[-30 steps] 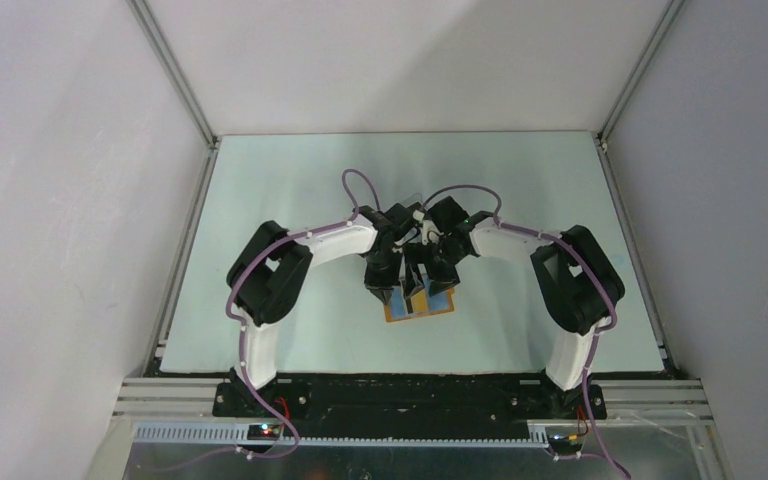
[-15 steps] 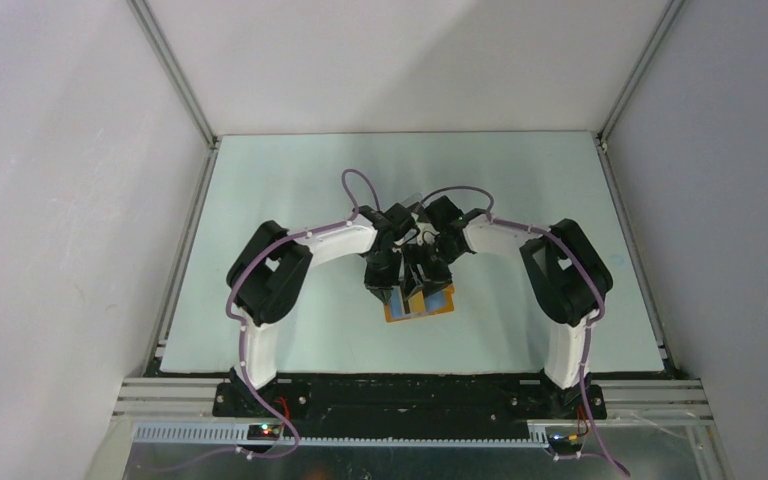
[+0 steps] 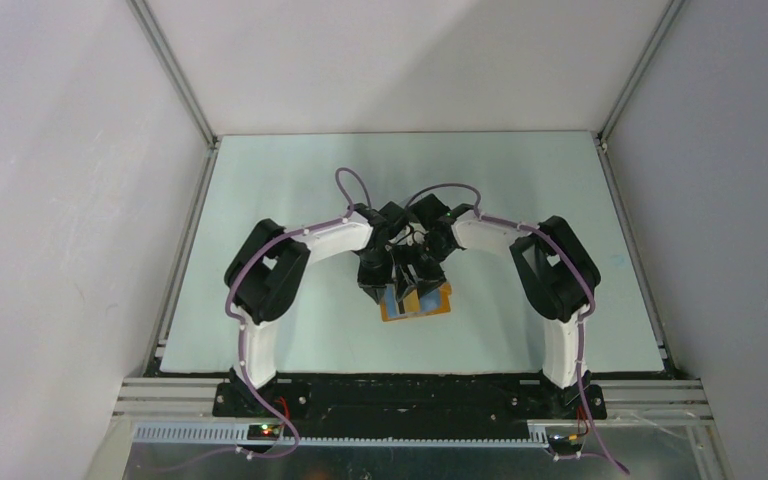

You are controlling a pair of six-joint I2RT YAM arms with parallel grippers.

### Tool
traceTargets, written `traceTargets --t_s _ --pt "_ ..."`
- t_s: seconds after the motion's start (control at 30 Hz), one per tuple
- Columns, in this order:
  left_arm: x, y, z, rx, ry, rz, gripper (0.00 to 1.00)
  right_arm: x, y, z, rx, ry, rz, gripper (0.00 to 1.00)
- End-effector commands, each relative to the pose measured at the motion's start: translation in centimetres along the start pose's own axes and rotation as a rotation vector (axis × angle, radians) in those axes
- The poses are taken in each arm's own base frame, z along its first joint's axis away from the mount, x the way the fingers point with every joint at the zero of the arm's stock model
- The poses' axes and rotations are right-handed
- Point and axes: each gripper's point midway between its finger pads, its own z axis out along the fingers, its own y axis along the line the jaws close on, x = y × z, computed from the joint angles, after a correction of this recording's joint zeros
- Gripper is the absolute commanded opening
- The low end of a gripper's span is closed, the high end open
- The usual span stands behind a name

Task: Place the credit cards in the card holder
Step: Insert the credit card into the card holder.

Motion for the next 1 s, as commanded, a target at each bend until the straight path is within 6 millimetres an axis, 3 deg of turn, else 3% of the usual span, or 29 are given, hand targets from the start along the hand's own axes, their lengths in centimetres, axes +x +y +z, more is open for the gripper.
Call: traceTargets --t_s 0.0,0.13,0.43,0.97 --pt "-1.3 0.2 0.6 -0.013 -0.065 0.02 0.07 1.0 0.7 1.5 -0.004 0.047 -0.077 0.69" --pt "-1.6 0.4 0.3 0.006 -0.09 -0.012 0.01 0.2 0.8 0.5 -0.046 0.014 0.003 0.69" --pt "-1.8 1.5 0.6 0.118 -0.096 -0.138 0.0 -1.1 1.1 -1.8 -0.092 -0.046 0.119 0.69" --pt "-1.8 1.2 1.3 0.187 -0.093 -0.165 0.0 -1.0 4.3 0.4 -0.157 0.065 0.091 0.71"
